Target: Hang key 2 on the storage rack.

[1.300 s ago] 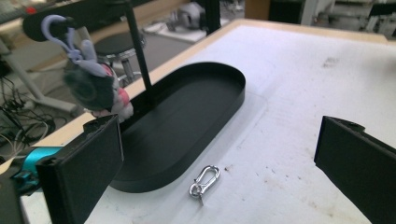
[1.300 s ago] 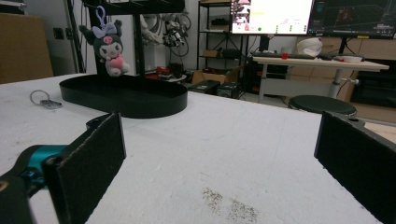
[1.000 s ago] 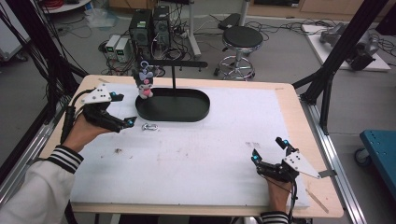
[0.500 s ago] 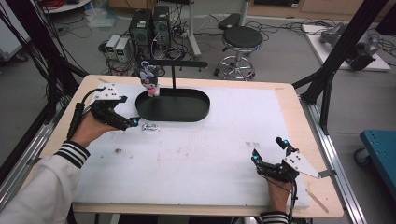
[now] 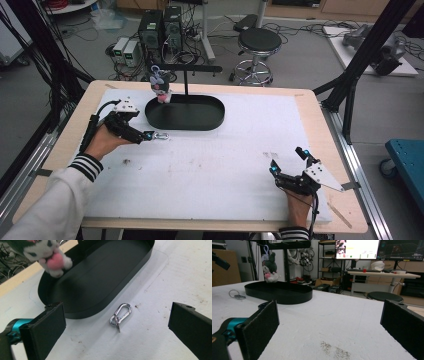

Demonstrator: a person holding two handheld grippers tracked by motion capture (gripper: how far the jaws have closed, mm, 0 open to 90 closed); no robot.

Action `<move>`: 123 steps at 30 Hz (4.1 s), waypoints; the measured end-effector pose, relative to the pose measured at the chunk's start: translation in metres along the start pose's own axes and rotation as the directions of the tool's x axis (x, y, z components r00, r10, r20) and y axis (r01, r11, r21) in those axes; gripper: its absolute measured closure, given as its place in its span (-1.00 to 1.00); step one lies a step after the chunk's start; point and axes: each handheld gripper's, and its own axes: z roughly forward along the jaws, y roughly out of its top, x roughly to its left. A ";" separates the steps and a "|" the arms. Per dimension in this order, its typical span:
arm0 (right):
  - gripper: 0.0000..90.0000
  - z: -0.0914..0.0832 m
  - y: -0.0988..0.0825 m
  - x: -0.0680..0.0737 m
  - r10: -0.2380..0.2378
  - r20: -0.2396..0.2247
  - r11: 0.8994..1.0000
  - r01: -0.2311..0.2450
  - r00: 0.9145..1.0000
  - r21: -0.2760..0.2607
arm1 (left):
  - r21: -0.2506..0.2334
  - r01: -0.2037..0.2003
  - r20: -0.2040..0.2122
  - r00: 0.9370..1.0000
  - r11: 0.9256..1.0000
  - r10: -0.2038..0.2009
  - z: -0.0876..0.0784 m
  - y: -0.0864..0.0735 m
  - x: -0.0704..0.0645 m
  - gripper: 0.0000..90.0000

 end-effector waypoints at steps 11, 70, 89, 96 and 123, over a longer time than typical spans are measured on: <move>-0.97 0.000 0.000 0.000 -0.002 0.002 1.000 0.002 1.000 0.000 | 0.073 0.035 0.000 0.999 0.997 -0.036 0.014 -0.015 0.001 -0.95; -0.97 0.000 0.000 0.000 0.007 0.001 1.000 -0.007 1.000 0.002 | 0.202 0.135 -0.010 0.991 0.970 -0.136 0.050 -0.022 -0.001 0.50; -0.97 0.000 0.000 0.000 0.007 0.004 1.000 -0.007 1.000 0.003 | 0.172 0.152 -0.004 0.988 0.973 -0.153 0.053 -0.023 0.001 0.91; -0.97 0.000 0.000 0.000 0.004 0.004 1.000 -0.004 1.000 0.002 | 0.171 0.148 -0.005 0.989 0.974 -0.150 0.053 -0.023 0.001 0.95; -0.97 0.000 0.000 0.000 0.006 0.002 1.000 -0.006 1.000 0.004 | -0.020 0.203 0.079 0.977 0.979 -0.200 0.022 -0.011 0.005 0.96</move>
